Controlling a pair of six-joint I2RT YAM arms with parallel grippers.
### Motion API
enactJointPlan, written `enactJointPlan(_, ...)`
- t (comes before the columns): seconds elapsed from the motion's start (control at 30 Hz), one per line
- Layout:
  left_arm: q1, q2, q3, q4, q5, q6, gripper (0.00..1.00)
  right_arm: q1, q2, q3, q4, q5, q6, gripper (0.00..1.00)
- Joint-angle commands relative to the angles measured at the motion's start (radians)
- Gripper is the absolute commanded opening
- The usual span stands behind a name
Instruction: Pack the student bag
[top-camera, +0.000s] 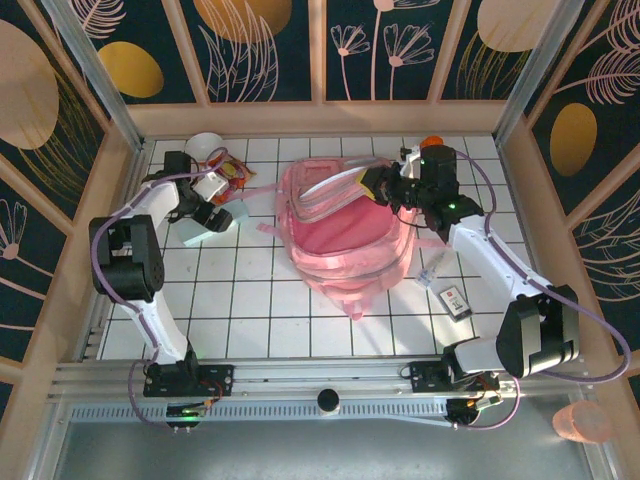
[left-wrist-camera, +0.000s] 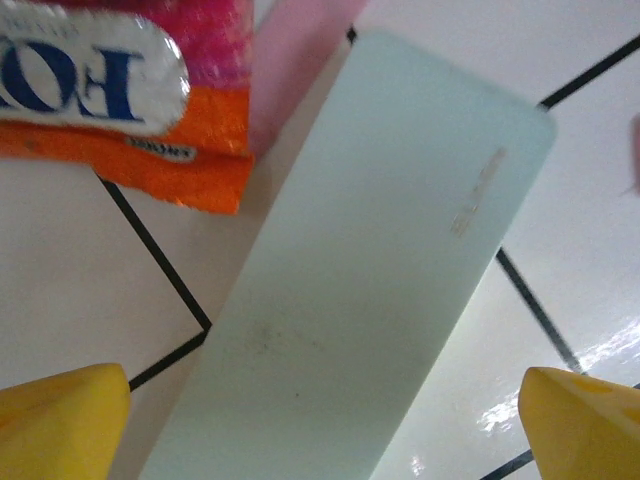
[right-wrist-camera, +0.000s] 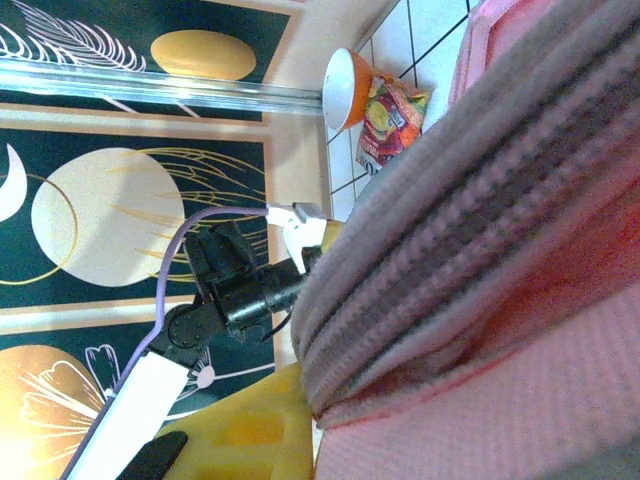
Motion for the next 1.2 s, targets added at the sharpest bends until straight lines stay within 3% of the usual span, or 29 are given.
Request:
enactJointPlan(0.0,0.002,0.023,0.037,-0.068,-0.081,0.082,0.99,0.018,-0.01,0.033,0.133,-0.015,-0.01,0.0)
enactJointPlan(0.1,0.002,0.036,0.031,-0.043,-0.136,0.101,0.99,0.018,-0.011,0.027,0.128,-0.009,-0.01,0.0)
enactJointPlan(0.33,0.002,0.083,0.046,-0.01,-0.143,0.116,0.99,0.018,-0.013,0.019,0.119,-0.006,-0.011,0.0)
enactJointPlan(0.57,0.002,0.153,0.108,-0.063,-0.034,0.105,0.96,0.018,-0.018,0.015,0.112,-0.004,-0.014,0.0)
enactJointPlan(0.83,0.002,0.175,0.105,-0.078,0.0,0.077,0.73,0.018,-0.022,0.012,0.099,0.005,-0.02,0.0)
enactJointPlan(1.17,0.002,0.025,-0.001,-0.028,0.003,0.042,0.5,0.018,-0.014,0.006,0.122,0.002,-0.01,0.0)
